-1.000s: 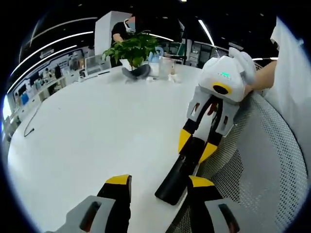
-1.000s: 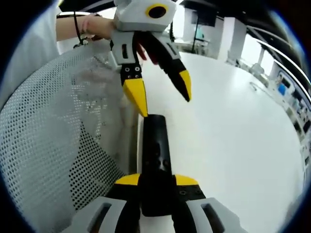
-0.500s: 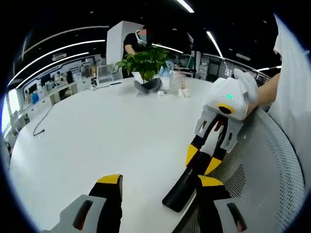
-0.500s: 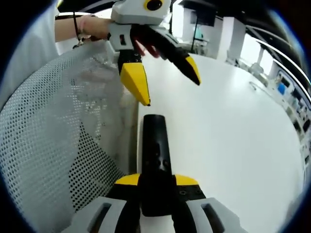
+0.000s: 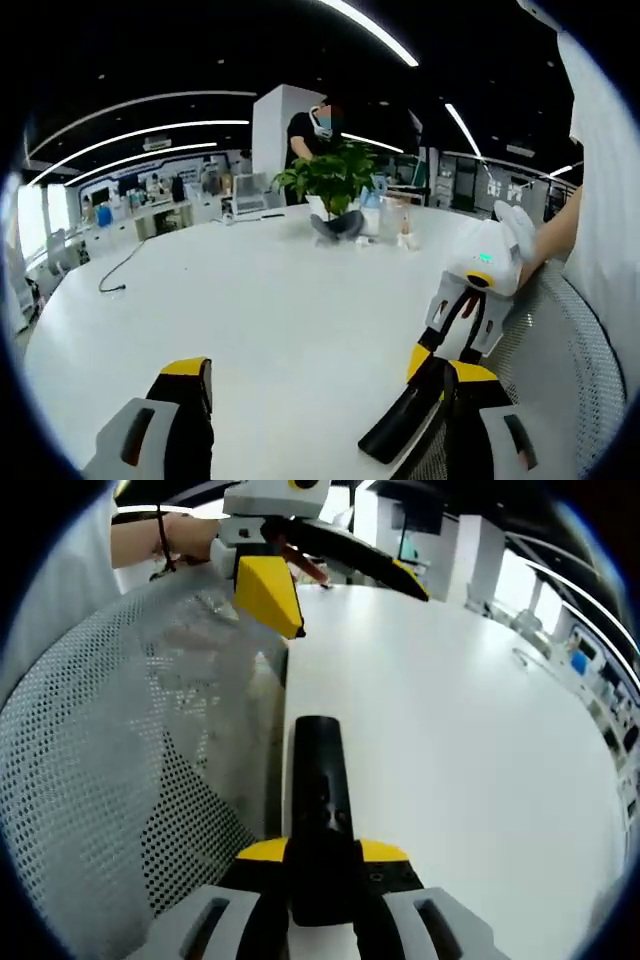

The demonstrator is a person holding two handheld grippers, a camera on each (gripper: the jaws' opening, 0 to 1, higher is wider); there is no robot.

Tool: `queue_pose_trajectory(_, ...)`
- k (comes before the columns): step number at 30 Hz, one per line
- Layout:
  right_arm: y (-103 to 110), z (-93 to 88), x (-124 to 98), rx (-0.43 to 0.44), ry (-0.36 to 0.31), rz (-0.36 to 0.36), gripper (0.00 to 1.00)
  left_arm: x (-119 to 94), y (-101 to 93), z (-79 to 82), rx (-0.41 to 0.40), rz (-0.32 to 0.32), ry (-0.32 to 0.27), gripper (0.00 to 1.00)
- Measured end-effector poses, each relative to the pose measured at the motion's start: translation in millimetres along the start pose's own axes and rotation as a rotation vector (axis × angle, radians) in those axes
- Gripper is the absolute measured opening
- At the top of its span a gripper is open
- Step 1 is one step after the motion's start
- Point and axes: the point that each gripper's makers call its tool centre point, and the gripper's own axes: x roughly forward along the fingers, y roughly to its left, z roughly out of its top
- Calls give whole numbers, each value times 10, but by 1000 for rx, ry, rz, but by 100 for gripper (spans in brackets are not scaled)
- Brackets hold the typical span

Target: Press the specified remote control buttons in sequence, fully releasing each button before pressing the next.

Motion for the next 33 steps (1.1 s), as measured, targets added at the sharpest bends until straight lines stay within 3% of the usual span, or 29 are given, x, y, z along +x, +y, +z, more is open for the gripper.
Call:
queue_pose_trajectory(3, 1, 0, -1, 1, -1, 0, 21, -33, -20, 139, -4, -10, -92, 100)
queue_pose_trajectory(6, 3, 0, -3, 1, -3, -1, 21, -97, 17, 281, 17, 20, -189, 100)
queue_pose_trajectory(10, 6, -1, -2, 1, -4, -1, 21, -158, 38, 385, 8, 41, -269, 100)
queue_pose_trajectory(16, 8, -2, -3, 2, -4, -2, 21, -222, 75, 477, -27, 62, -334, 100)
queue_pose_trajectory(24, 13, -2, -6, 3, -6, -2, 21, -307, 155, 486, -69, 105, -361, 100)
queue_pose_trajectory(28, 14, -3, -7, 4, -8, -4, 21, -389, 217, 526, -18, 151, -379, 100)
queue_pose_trajectory(33, 13, -3, -6, 3, -11, -4, 21, -517, 398, 519, -13, 224, -390, 100)
